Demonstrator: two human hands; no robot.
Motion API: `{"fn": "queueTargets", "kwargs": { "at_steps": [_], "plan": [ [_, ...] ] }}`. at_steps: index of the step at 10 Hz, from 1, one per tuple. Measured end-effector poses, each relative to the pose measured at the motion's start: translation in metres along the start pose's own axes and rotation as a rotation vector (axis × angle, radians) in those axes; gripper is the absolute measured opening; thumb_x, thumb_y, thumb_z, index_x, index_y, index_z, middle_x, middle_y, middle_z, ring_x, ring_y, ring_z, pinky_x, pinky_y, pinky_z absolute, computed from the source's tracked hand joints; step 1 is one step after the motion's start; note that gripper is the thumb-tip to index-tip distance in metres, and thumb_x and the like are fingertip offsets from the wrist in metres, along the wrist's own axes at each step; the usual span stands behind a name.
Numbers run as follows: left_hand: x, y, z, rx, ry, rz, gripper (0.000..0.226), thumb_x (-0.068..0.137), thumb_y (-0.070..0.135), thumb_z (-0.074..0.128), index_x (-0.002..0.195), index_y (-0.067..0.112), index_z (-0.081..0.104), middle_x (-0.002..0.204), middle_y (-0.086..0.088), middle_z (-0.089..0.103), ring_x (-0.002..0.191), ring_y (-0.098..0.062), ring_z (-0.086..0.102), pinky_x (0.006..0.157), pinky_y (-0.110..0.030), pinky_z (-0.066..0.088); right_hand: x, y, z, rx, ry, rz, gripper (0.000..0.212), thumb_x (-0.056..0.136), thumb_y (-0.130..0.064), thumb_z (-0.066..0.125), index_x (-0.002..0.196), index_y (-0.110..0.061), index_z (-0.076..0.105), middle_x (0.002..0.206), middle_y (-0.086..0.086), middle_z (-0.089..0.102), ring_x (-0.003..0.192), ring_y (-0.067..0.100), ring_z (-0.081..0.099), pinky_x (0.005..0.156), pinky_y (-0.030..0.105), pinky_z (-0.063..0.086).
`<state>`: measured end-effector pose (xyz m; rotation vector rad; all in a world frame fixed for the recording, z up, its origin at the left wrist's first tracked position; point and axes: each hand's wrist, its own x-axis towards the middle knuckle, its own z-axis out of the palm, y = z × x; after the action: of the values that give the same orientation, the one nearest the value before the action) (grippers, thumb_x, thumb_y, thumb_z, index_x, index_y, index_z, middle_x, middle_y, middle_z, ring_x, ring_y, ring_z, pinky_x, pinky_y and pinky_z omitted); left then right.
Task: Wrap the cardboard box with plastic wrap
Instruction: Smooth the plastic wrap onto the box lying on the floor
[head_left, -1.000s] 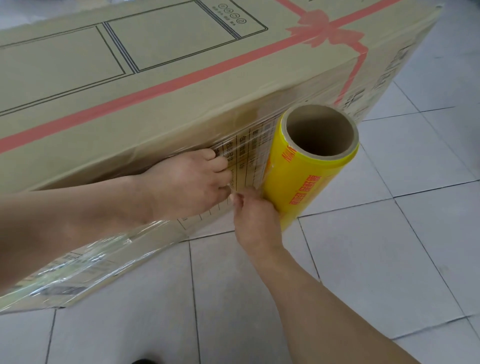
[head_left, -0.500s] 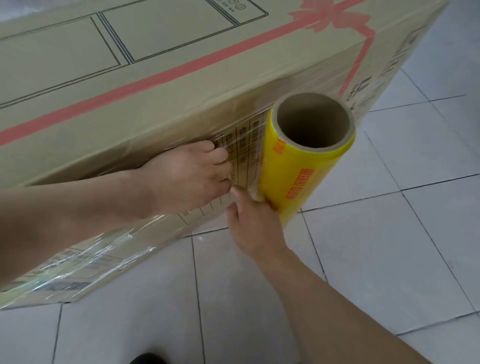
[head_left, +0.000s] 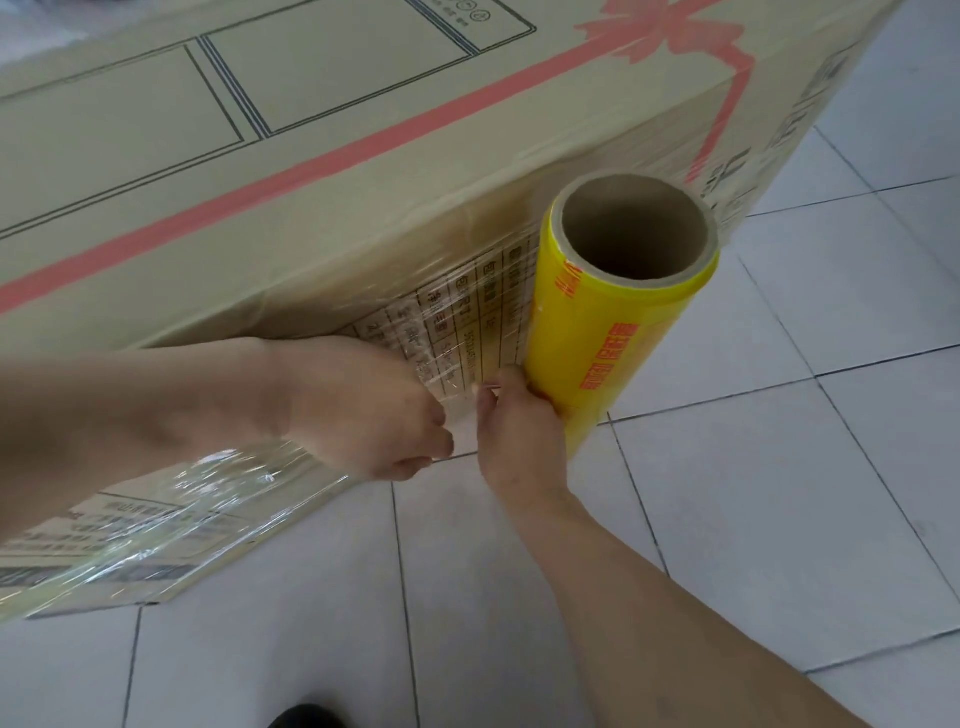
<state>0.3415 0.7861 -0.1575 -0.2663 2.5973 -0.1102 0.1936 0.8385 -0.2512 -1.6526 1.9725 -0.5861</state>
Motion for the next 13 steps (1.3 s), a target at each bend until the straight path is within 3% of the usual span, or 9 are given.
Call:
{"fn": "queueTargets", "kwargs": {
  "at_steps": [1, 3, 4, 5, 6, 8, 10, 11, 13],
  "plan": [
    [0.016, -0.002, -0.002, -0.008, -0.247, -0.168, 0.037, 0.107, 0.034, 0.037, 0.135, 0.017, 0.054, 0.117, -0.006, 0.066, 0.104, -0.029, 0.066, 0.087, -0.035, 0.053, 0.001, -0.001, -0.001, 0.047, 0.003, 0.016, 0.023, 0.104, -0.031, 0.045, 0.115, -0.014, 0.056, 0.098, 0.014, 0.073, 0.093, 0.036, 0.067, 0.069, 0.037, 0.049],
    [0.056, 0.001, -0.013, -0.394, -0.338, -0.483, 0.035, 0.107, 0.012, 0.040, 0.128, 0.002, 0.065, 0.128, -0.013, 0.068, 0.116, -0.028, 0.061, 0.097, -0.035, 0.051, 0.006, -0.001, -0.004, 0.035, -0.014, 0.025, 0.026, 0.104, -0.032, 0.045, 0.117, -0.013, 0.057, 0.100, 0.015, 0.073, 0.095, 0.036, 0.067, 0.065, 0.035, 0.045],
    [0.057, -0.006, -0.007, -0.747, -0.123, -0.759, 0.033, 0.109, 0.020, 0.044, 0.132, 0.009, 0.064, 0.128, -0.011, 0.069, 0.106, -0.025, 0.067, 0.074, -0.027, 0.052, 0.007, 0.000, -0.005, 0.009, -0.012, 0.000, 0.028, 0.104, -0.033, 0.043, 0.115, -0.013, 0.059, 0.098, 0.012, 0.073, 0.092, 0.033, 0.068, 0.060, 0.030, 0.036],
    [0.063, -0.004, 0.007, -0.661, -0.146, -0.760, 0.036, 0.109, 0.025, 0.043, 0.137, 0.009, 0.059, 0.133, -0.013, 0.065, 0.102, -0.025, 0.058, 0.080, -0.029, 0.042, 0.007, 0.000, -0.007, -0.006, -0.022, -0.016, 0.032, 0.103, -0.037, 0.042, 0.112, -0.012, 0.060, 0.098, 0.012, 0.073, 0.091, 0.032, 0.067, 0.060, 0.029, 0.033],
    [0.056, -0.001, 0.013, -0.695, -0.128, -0.811, 0.036, 0.109, 0.021, 0.041, 0.138, 0.008, 0.055, 0.131, -0.014, 0.065, 0.104, -0.027, 0.060, 0.092, -0.037, 0.050, 0.009, 0.002, -0.005, -0.086, 0.000, -0.005, 0.027, 0.105, -0.032, 0.039, 0.112, -0.011, 0.056, 0.097, 0.012, 0.073, 0.092, 0.031, 0.068, 0.060, 0.029, 0.033],
    [0.050, -0.003, 0.024, -0.759, -0.123, -0.760, 0.029, 0.102, 0.007, 0.043, 0.130, 0.009, 0.050, 0.117, -0.014, 0.068, 0.104, -0.031, 0.067, 0.092, -0.046, 0.056, 0.010, 0.011, -0.005, -0.161, 0.052, 0.001, 0.022, 0.105, -0.023, 0.039, 0.117, -0.011, 0.053, 0.093, 0.012, 0.073, 0.089, 0.030, 0.070, 0.059, 0.029, 0.035],
    [0.061, -0.004, 0.030, -0.832, -0.120, -0.729, 0.035, 0.105, 0.007, 0.042, 0.140, 0.004, 0.043, 0.118, -0.012, 0.064, 0.104, -0.026, 0.065, 0.095, -0.042, 0.054, 0.004, 0.007, 0.005, -0.244, -0.104, -0.096, 0.053, 0.105, -0.019, 0.039, 0.155, -0.030, 0.022, 0.098, 0.009, 0.070, 0.089, 0.028, 0.067, 0.060, 0.030, 0.035],
    [0.066, -0.004, 0.031, -0.865, -0.131, -0.721, 0.045, 0.106, 0.007, 0.040, 0.151, 0.003, 0.035, 0.123, -0.018, 0.066, 0.110, -0.032, 0.065, 0.097, -0.043, 0.052, 0.010, 0.013, 0.009, -0.270, -0.145, -0.084, 0.065, 0.104, -0.015, 0.040, 0.158, -0.032, 0.007, 0.097, 0.009, 0.069, 0.086, 0.027, 0.066, 0.060, 0.031, 0.038],
    [0.064, -0.010, 0.045, -0.942, -0.174, -0.754, 0.042, 0.101, 0.004, 0.044, 0.143, 0.008, 0.047, 0.123, -0.012, 0.065, 0.114, -0.032, 0.065, 0.100, -0.049, 0.053, 0.013, 0.011, 0.016, -0.255, -0.135, -0.061, 0.034, 0.107, -0.033, 0.035, 0.134, -0.015, 0.044, 0.104, 0.012, 0.071, 0.095, 0.029, 0.068, 0.063, 0.031, 0.044]
  ]
}}
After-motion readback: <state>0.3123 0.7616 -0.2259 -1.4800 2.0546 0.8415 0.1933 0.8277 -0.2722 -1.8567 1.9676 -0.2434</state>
